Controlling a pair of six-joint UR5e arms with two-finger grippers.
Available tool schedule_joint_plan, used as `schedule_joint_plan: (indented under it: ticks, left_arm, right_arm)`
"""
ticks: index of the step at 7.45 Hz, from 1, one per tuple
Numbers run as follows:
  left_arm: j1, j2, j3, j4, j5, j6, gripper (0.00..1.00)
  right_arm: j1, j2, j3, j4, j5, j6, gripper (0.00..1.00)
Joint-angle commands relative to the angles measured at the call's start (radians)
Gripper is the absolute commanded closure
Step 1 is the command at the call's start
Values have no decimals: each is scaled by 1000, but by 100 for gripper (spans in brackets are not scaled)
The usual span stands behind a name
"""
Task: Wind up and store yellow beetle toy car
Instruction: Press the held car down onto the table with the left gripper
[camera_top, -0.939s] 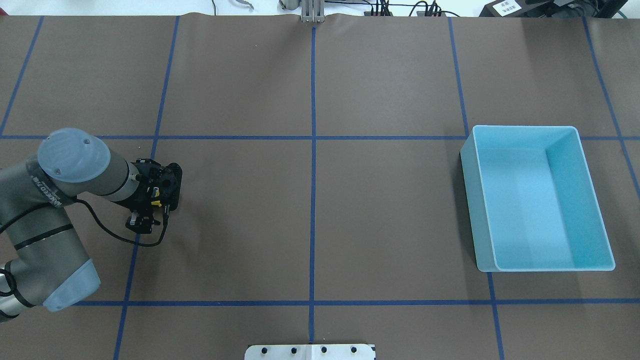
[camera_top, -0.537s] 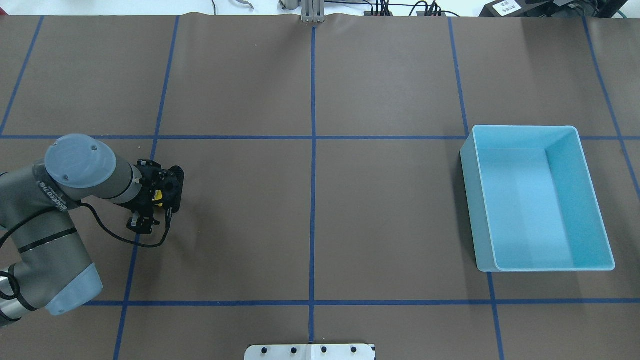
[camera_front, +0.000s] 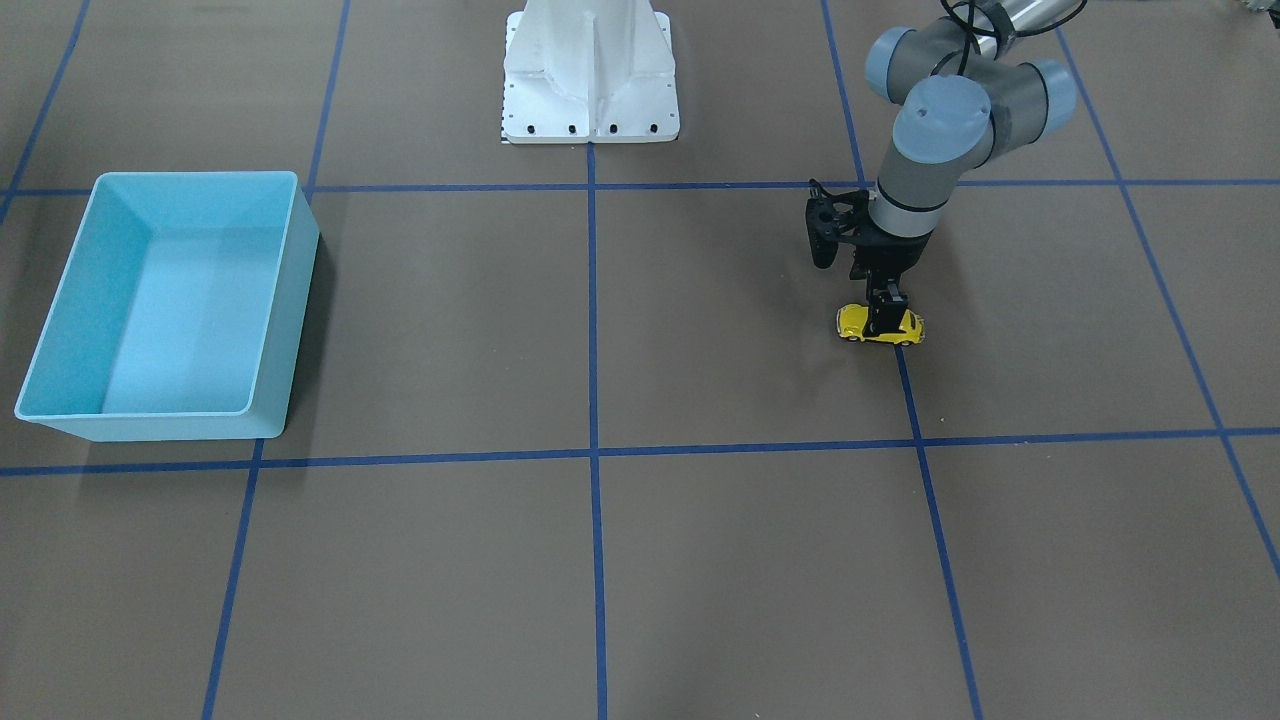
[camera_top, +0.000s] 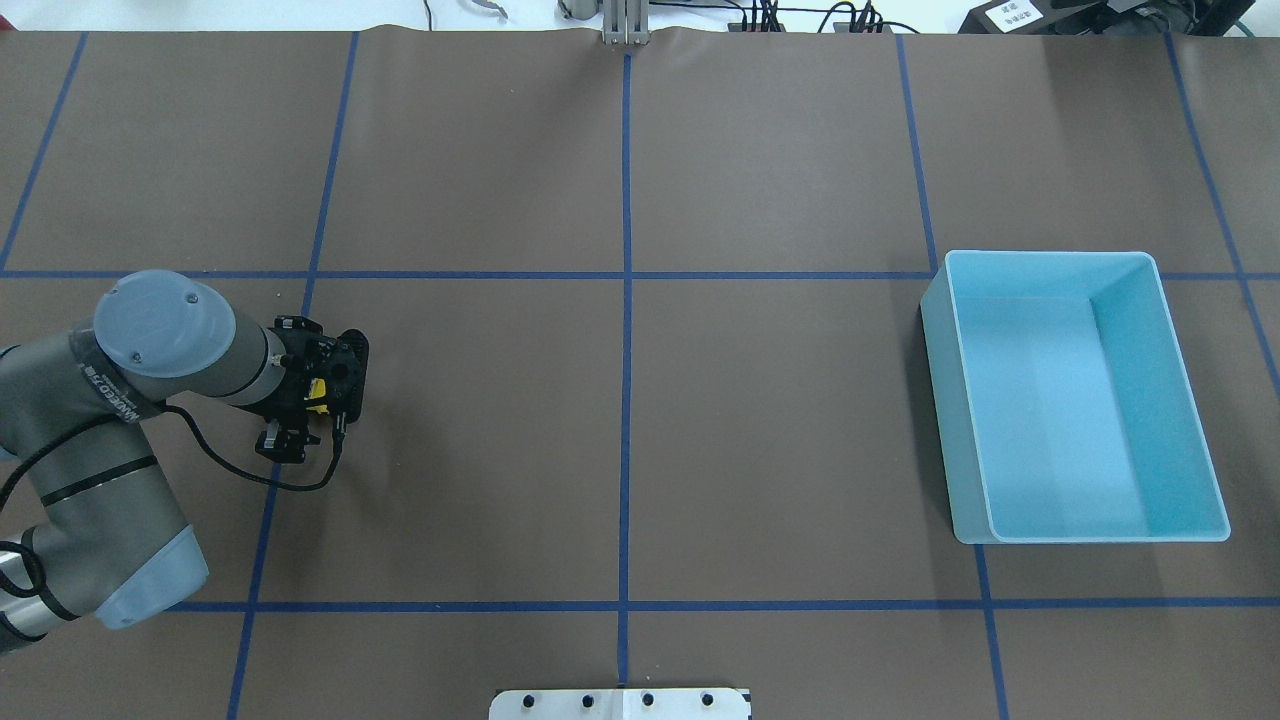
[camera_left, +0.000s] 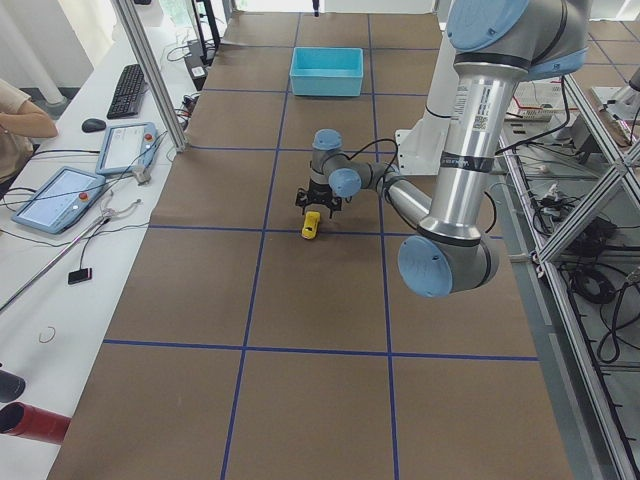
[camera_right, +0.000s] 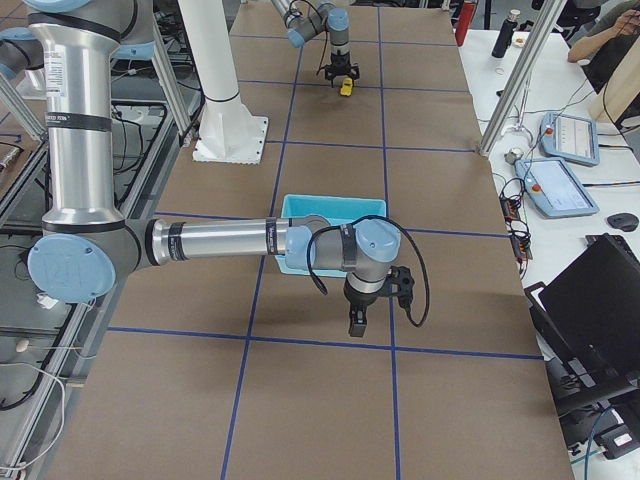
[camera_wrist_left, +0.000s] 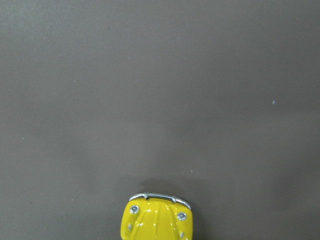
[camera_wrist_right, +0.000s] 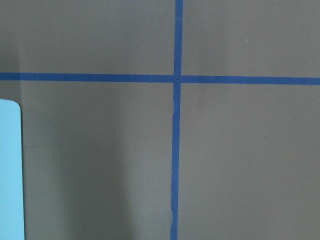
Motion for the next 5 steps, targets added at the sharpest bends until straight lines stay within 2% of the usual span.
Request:
schedule_joint_plan:
  ticks: [1,3,5]
  left_arm:
    - [0,-3,10,-13,0,2,0]
    - [-3,-15,36,-37,2,2,0]
    - [-1,-25,56,-39,2,14,0]
  right_arm:
    - [3,-1,3,-1,1,0,0]
    - [27,-69,79,-1,1,-2,0]
    - [33,-71,86,-4,-4,-2,0]
